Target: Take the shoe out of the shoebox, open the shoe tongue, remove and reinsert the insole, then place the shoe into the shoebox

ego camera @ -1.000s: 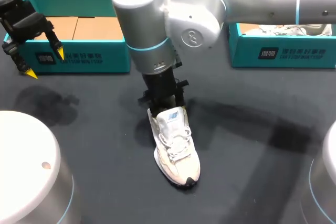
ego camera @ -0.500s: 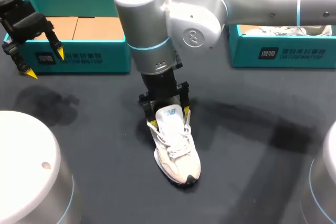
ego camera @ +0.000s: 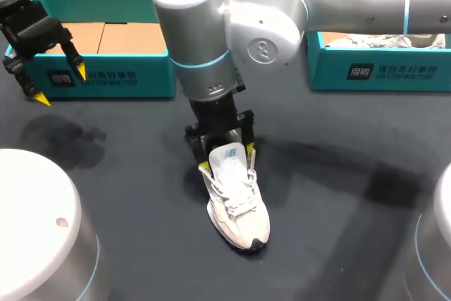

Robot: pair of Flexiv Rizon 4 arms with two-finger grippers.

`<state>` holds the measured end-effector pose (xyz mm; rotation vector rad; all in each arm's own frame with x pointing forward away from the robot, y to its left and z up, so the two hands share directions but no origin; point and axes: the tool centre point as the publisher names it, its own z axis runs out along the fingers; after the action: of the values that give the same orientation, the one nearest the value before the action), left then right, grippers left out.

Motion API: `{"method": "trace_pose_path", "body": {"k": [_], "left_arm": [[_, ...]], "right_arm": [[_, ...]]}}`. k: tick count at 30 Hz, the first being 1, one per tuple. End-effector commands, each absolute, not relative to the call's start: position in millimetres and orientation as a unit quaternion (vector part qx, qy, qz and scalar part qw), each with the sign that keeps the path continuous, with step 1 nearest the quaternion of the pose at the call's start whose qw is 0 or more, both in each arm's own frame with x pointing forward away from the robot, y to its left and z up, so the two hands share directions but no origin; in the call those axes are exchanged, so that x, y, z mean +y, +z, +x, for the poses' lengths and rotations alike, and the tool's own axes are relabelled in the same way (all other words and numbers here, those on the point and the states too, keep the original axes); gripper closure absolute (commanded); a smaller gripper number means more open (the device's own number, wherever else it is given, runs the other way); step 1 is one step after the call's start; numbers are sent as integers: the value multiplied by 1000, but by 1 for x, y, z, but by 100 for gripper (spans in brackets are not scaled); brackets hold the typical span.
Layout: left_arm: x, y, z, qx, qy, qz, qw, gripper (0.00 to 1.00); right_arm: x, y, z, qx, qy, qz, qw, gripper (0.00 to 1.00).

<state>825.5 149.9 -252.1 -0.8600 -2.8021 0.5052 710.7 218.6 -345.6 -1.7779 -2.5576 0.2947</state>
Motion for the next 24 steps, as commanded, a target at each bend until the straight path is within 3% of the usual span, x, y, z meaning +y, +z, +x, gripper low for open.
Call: {"method": "trace_pose_path", "body": {"k": [1, 24], "left_arm": [[150, -252, 825, -939, 168, -288, 83, 0], [150, -252, 825, -939, 168, -288, 83, 0]], "right_arm": [[213, -349, 706, -817, 90, -569, 11, 0], [212, -349, 689, -809, 88, -581, 13, 0]]}}
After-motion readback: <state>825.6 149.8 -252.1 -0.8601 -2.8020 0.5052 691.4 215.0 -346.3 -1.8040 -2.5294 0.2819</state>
